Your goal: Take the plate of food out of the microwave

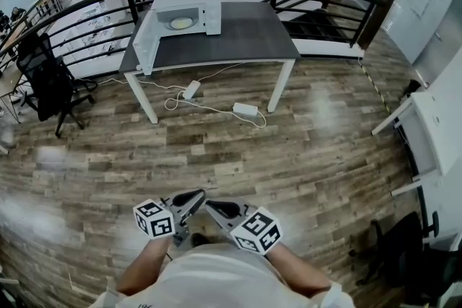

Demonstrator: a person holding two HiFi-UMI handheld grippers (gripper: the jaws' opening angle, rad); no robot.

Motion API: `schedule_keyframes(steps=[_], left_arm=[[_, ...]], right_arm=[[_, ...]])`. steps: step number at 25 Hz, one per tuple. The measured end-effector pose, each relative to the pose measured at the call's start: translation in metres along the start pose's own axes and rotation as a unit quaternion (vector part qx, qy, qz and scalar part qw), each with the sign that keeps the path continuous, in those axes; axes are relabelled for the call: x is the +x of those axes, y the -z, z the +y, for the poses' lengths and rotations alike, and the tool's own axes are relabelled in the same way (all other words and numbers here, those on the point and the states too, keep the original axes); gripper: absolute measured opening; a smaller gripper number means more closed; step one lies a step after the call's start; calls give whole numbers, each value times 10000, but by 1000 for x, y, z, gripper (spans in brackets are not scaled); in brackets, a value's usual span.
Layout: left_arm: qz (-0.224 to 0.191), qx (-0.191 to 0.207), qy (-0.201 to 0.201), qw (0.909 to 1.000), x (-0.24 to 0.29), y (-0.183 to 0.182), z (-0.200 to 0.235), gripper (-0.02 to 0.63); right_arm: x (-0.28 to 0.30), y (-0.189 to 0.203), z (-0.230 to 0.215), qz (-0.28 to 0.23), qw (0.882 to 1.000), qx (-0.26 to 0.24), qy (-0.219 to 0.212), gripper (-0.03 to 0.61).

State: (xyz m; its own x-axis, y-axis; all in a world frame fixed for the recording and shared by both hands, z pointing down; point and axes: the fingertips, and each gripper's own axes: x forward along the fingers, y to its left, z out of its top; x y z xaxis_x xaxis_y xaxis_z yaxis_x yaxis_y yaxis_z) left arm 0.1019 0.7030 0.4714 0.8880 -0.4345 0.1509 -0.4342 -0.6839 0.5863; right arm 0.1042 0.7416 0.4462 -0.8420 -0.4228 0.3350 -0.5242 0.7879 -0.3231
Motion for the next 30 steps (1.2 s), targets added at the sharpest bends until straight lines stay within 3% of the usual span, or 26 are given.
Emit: schedule_keyframes(steps=[5,11,30], left_arm=[[-385,-106,-192,9990,-29,-18,15,3],[-585,-160,-335,9976,-50,-27,23,3],[-606,-137,-217,9978,-95,-38,37,3]], right_arm=[[-10,2,-25,-227,9990,65,375,-9],[-19,5,-48,-106,9966,244,778,-9],[-6,8,-66,-200,9874,602,1447,-11]])
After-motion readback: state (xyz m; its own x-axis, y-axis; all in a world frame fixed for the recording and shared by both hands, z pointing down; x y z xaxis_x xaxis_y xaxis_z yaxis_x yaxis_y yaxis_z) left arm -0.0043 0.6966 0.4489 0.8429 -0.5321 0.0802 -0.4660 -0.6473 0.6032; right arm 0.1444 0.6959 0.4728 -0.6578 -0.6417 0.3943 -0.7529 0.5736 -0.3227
